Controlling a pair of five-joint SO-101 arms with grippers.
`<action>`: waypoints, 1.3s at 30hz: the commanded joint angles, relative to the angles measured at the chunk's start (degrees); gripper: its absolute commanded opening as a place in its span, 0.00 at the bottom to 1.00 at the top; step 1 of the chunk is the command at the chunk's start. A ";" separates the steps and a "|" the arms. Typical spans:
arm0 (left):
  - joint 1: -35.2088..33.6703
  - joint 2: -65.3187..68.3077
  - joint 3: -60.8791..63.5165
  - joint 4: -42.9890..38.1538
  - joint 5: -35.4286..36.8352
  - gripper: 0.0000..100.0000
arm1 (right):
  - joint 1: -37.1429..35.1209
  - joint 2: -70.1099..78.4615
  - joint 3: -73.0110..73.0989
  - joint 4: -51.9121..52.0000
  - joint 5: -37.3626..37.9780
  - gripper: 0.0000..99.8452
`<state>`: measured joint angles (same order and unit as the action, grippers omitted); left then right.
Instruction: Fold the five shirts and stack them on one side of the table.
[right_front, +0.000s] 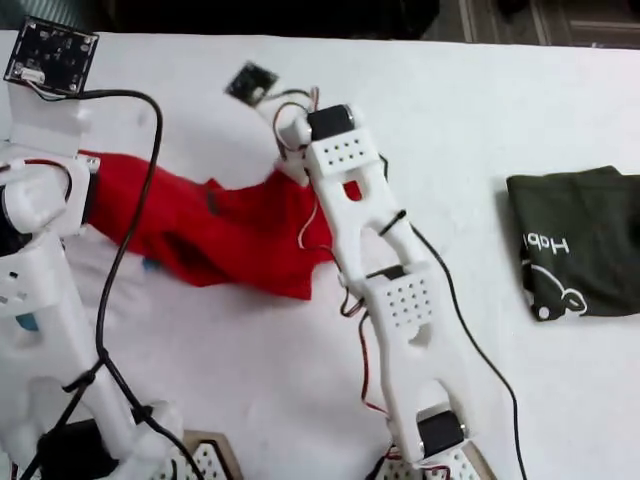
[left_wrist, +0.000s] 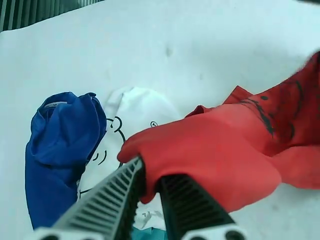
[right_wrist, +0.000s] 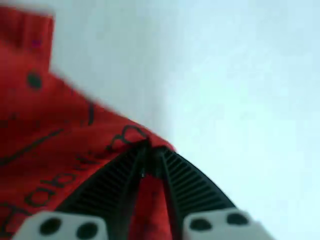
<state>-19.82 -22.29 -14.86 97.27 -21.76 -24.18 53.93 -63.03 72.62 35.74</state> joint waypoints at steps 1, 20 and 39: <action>-0.48 -1.54 -0.26 -1.14 0.53 0.02 | 0.22 0.66 -5.36 -8.22 0.70 0.02; -0.22 -1.10 -0.09 -0.70 0.53 0.02 | -0.31 0.75 -20.92 26.07 -8.62 0.37; -0.48 -1.45 6.42 -3.60 0.18 0.02 | -2.86 -34.59 30.51 26.07 -1.14 0.22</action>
<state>-19.91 -22.29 -8.53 94.90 -21.76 -26.02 28.18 -42.81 98.46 31.08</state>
